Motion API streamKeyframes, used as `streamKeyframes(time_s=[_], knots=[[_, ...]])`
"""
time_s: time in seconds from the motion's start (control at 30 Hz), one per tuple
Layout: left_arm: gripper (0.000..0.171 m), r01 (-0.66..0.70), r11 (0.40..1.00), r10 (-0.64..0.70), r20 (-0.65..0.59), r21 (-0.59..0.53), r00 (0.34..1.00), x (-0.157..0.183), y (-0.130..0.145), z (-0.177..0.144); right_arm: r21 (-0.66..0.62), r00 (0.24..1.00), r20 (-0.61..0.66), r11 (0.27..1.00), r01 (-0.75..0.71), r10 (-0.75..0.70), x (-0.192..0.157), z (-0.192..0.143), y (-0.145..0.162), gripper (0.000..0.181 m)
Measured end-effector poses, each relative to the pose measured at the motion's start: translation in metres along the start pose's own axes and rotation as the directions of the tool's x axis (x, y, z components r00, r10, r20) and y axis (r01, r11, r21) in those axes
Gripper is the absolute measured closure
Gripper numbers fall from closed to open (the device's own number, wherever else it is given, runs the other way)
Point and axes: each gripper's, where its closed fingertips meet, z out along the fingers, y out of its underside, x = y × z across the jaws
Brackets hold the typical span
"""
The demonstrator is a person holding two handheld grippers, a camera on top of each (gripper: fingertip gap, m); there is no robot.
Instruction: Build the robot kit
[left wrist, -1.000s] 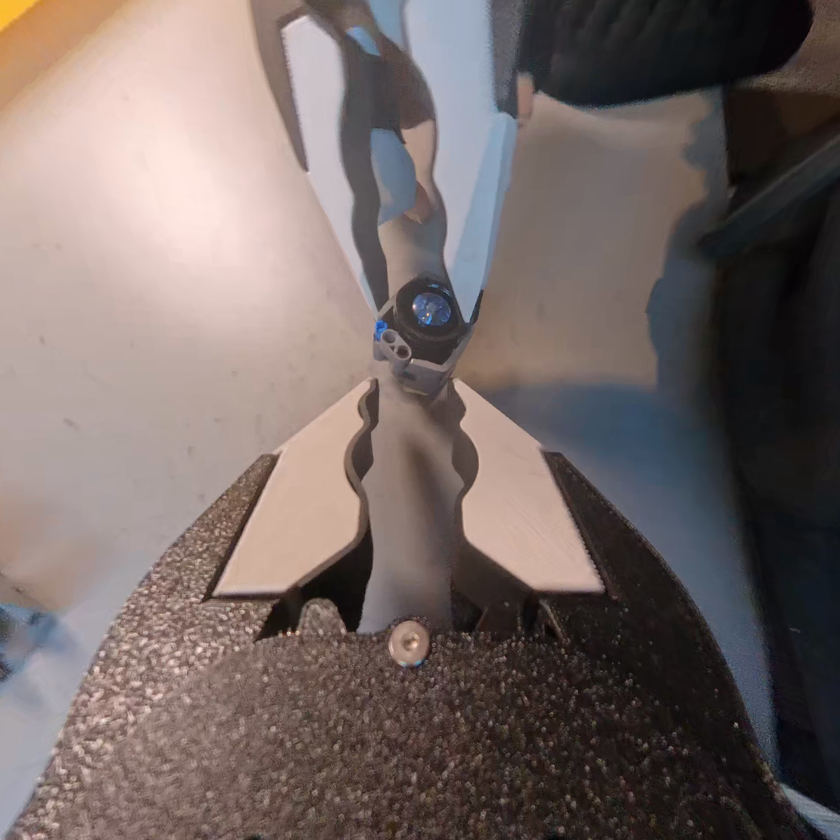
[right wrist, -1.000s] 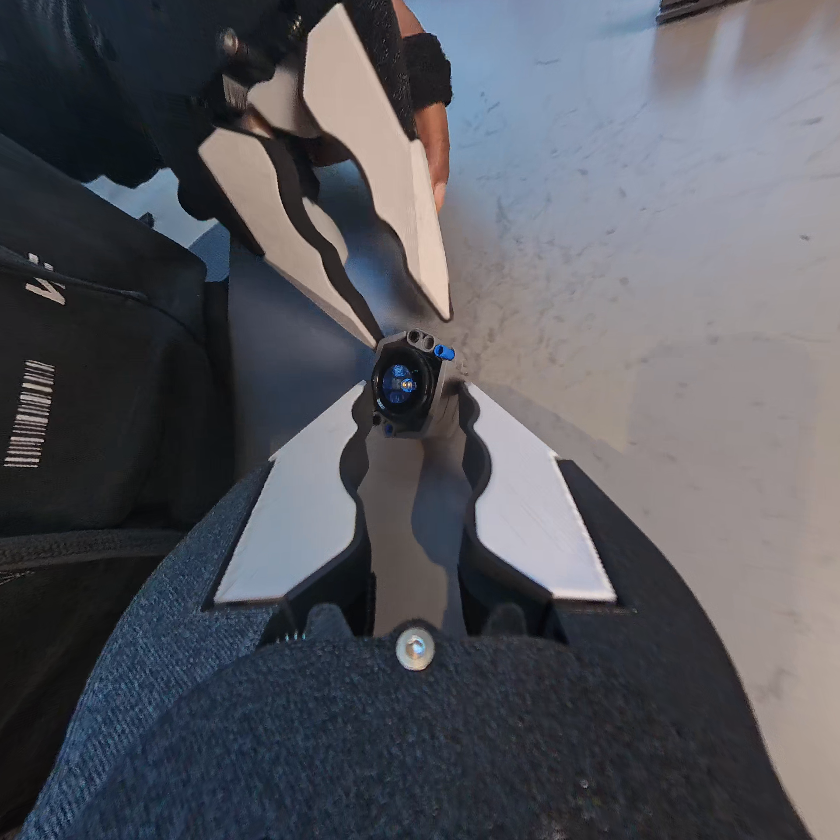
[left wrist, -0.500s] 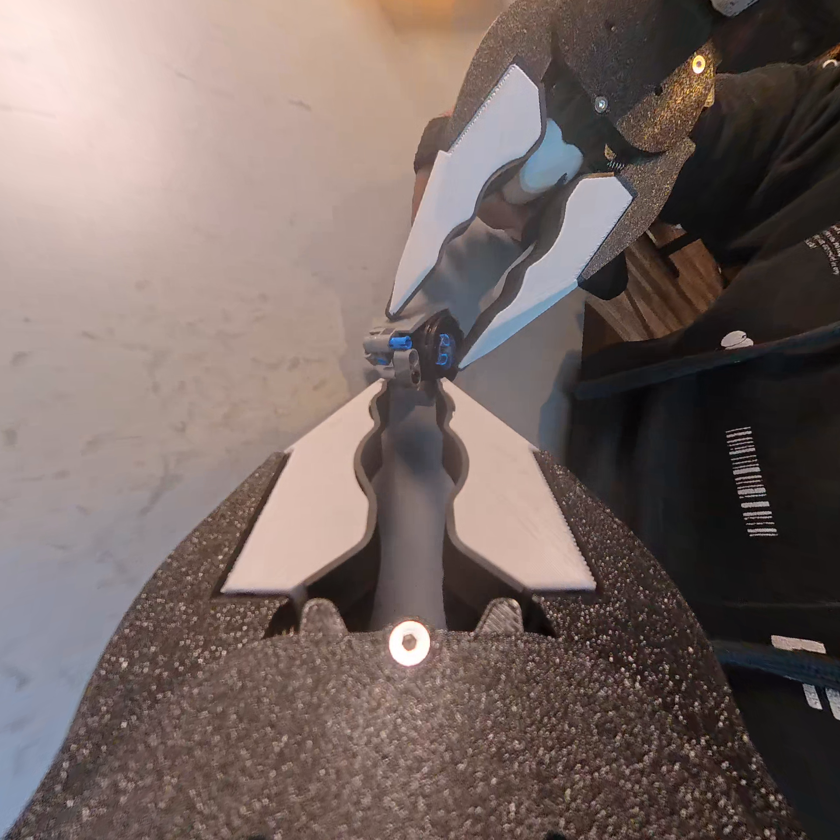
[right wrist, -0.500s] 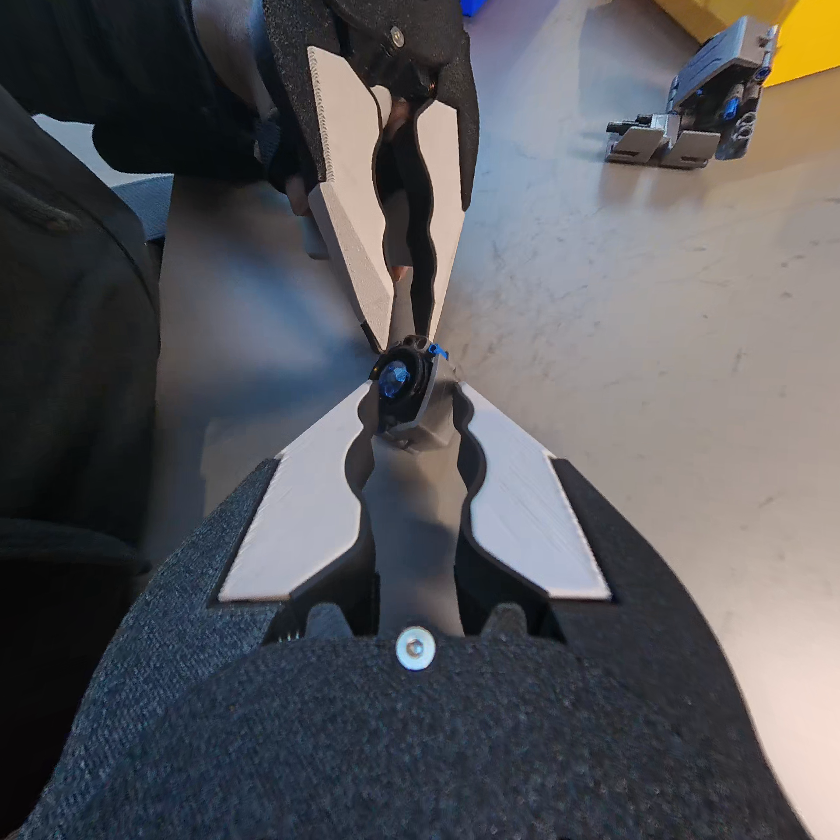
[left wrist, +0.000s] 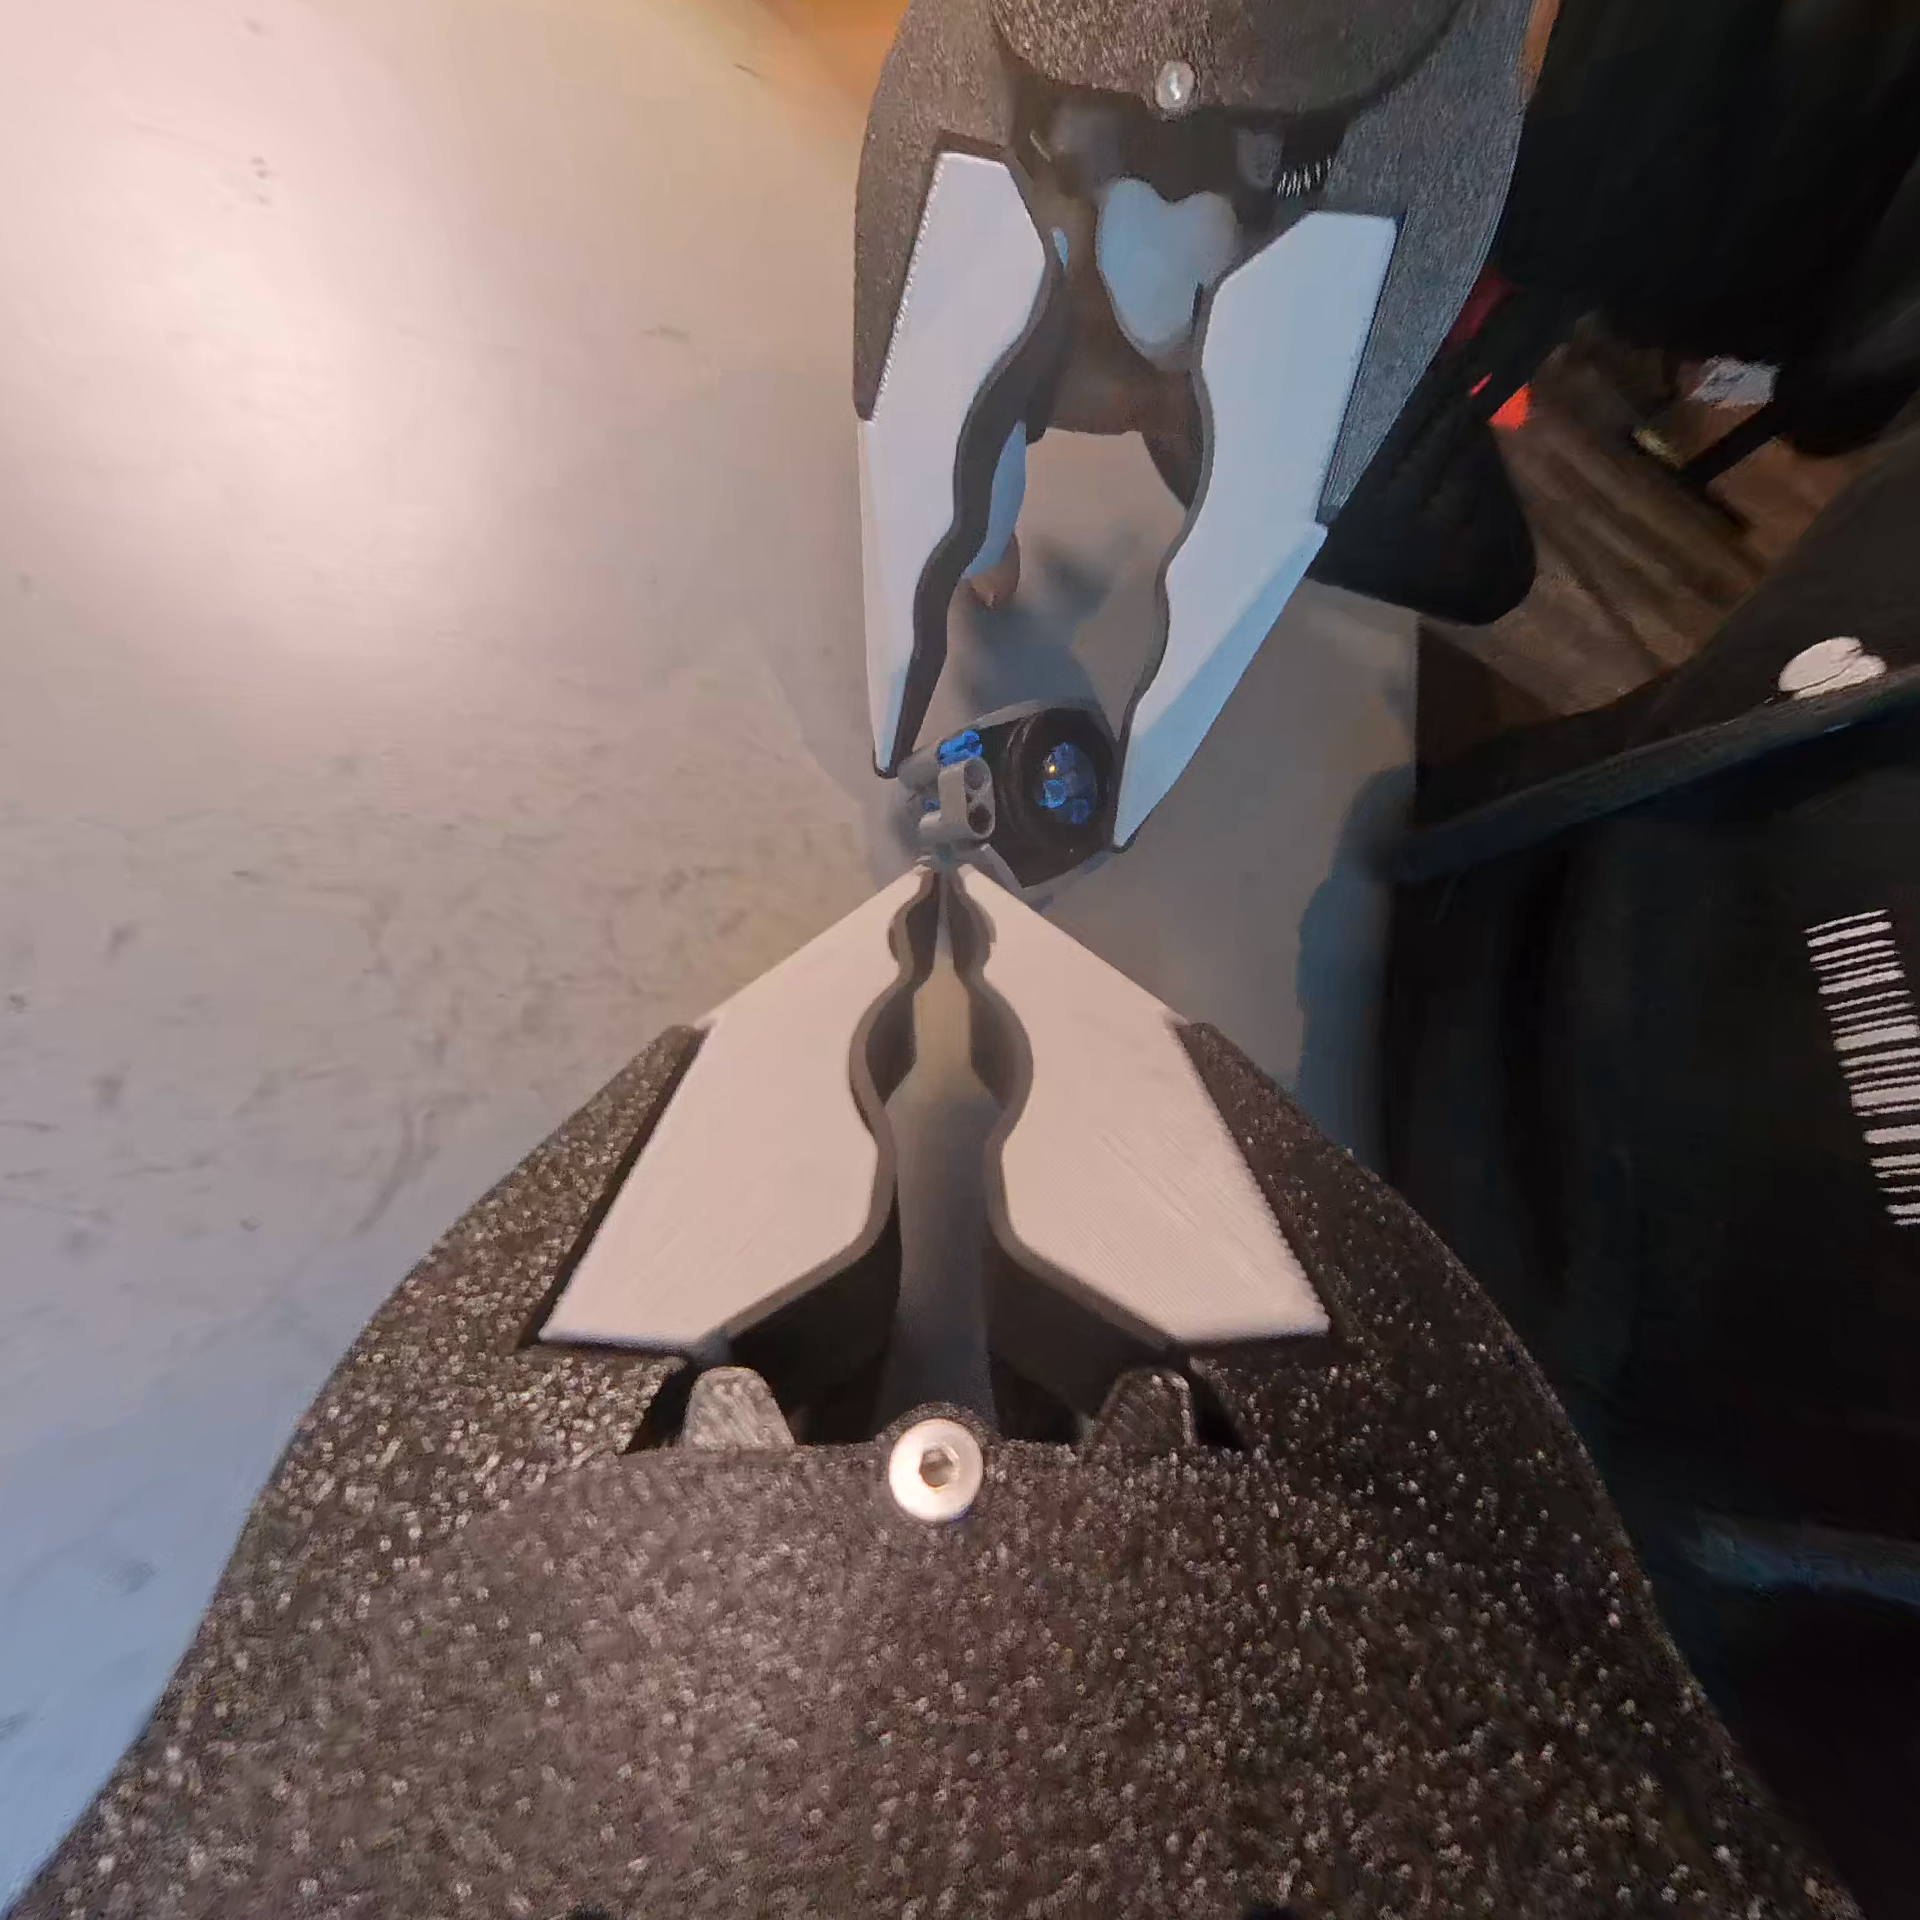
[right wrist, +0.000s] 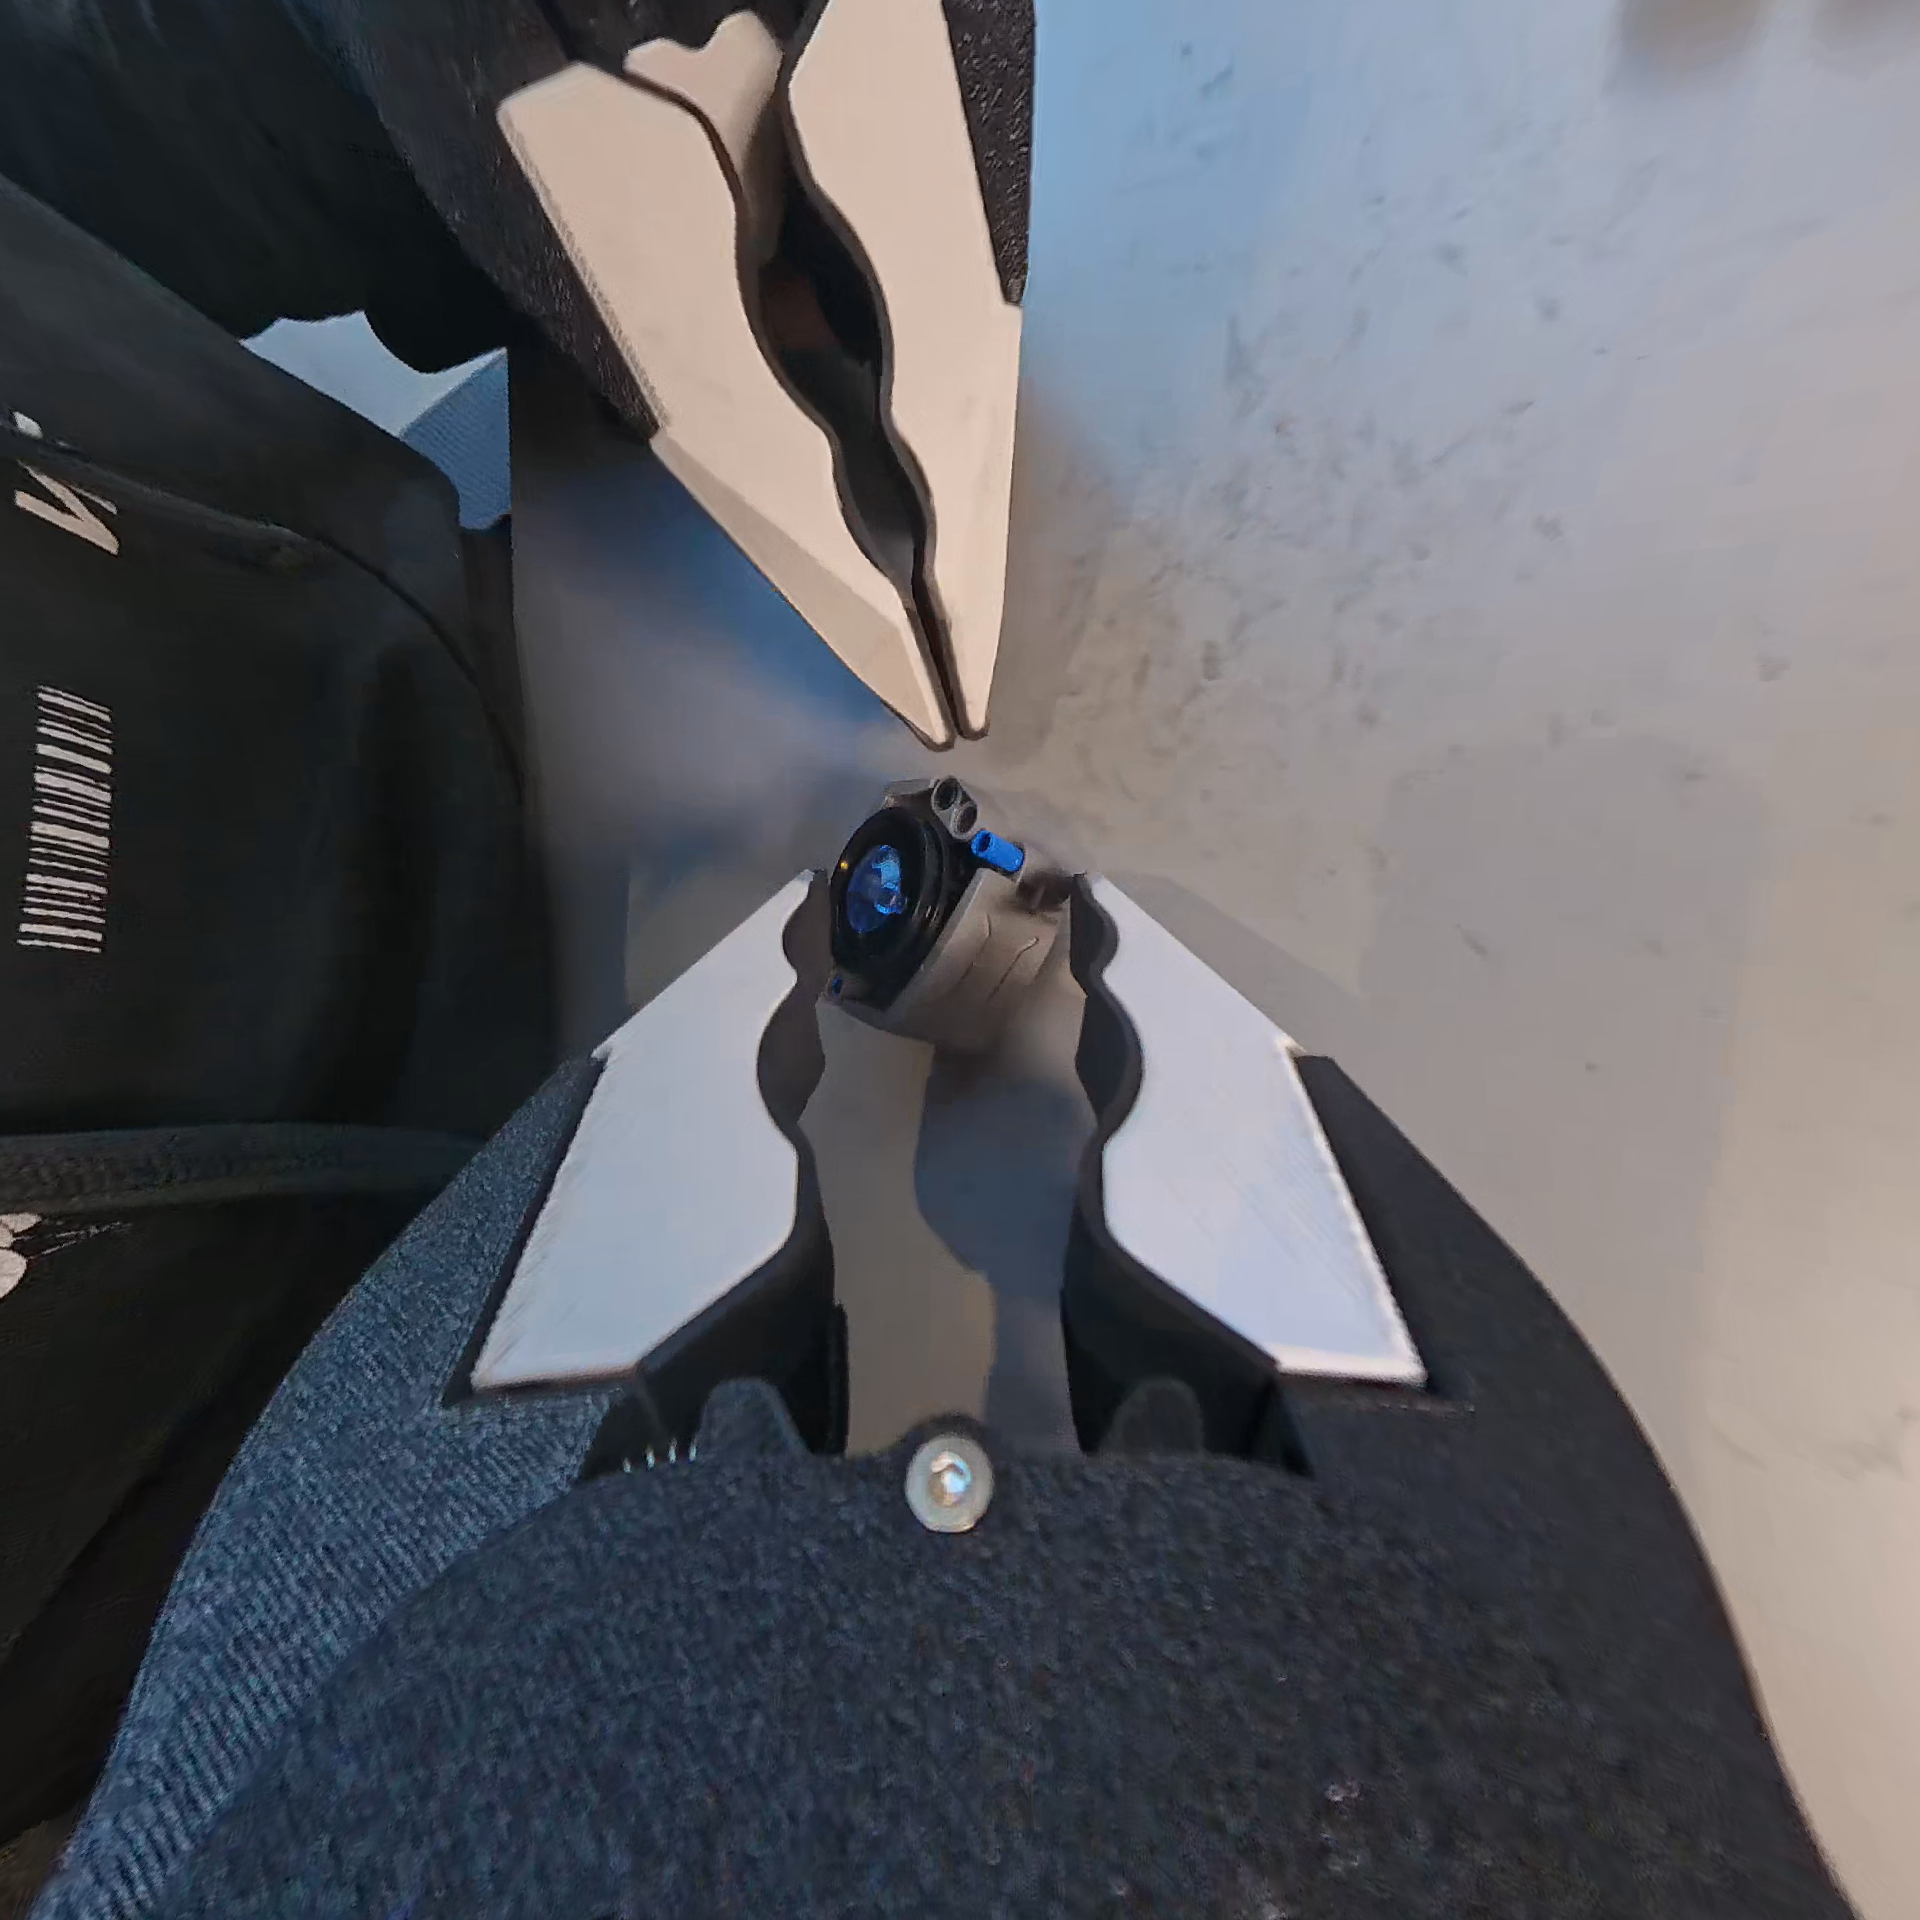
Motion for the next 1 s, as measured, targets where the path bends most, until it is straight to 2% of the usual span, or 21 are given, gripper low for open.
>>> streamKeyframes(time_s=[0.1, 0.2, 0.3, 0.43, 0.57, 0.7, 0.83, 0.9, 0.97, 1.0], knots=[[0.153, 0.106, 0.994, -0.104, -0.099, 0.023, 0.990, 0.006, -0.003, -0.004, 0.027, 0.998, -0.021, 0.998, 0.059, -0.058, -0.002, 0.000, -0.002, 0.137], [0.143, 0.118, 0.993, -0.116, -0.128, 0.005, 0.985, 0.009, 0.001, -0.001, 0.097, 0.975, -0.110, 0.975, 0.202, -0.191, 0.000, -0.002, -0.007, 0.140], [0.146, 0.081, 0.997, -0.081, -0.142, -0.007, 0.987, 0.014, 0.003, 0.006, 0.128, 0.916, -0.192, 0.916, 0.380, -0.353, -0.006, -0.004, -0.008, 0.141], [0.154, -0.062, 0.998, 0.060, -0.099, -0.012, 0.993, 0.015, 0.001, 0.007, 0.144, 0.837, -0.284, 0.843, 0.519, -0.467, -0.009, -0.008, -0.009, 0.141], [0.163, -0.215, 0.977, 0.215, -0.025, -0.009, 0.976, 0.015, 0.001, 0.007, 0.152, 0.838, -0.300, 0.845, 0.513, -0.455, -0.006, -0.007, -0.008, 0.140], [0.163, -0.269, 0.963, 0.270, 0.030, -0.023, 0.963, 0.013, 0.003, 0.009, 0.134, 0.885, -0.251, 0.891, 0.434, -0.394, -0.004, -0.006, -0.005, 0.140], [0.164, -0.350, 0.936, 0.351, 0.102, -0.024, 0.931, 0.011, 0.000, 0.007, 0.124, 0.953, -0.172, 0.954, 0.272, -0.249, -0.003, -0.008, -0.002, 0.135], [0.165, -0.386, 0.922, 0.386, 0.131, -0.023, 0.913, 0.010, -0.002, 0.006, 0.141, 0.966, -0.143, 0.962, 0.234, -0.215, -0.005, -0.008, -0.004, 0.140], [0.164, -0.421, 0.907, 0.417, 0.171, -0.015, 0.893, 0.008, -0.005, 0.003, 0.154, 0.958, -0.173, 0.955, 0.254, -0.227, -0.003, -0.010, -0.007, 0.141], [0.164, -0.442, 0.897, 0.435, 0.197, -0.007, 0.879, 0.006, -0.008, 0.001, 0.161, 0.962, -0.175, 0.958, 0.238, -0.209, -0.002, -0.010, -0.008, 0.149]])
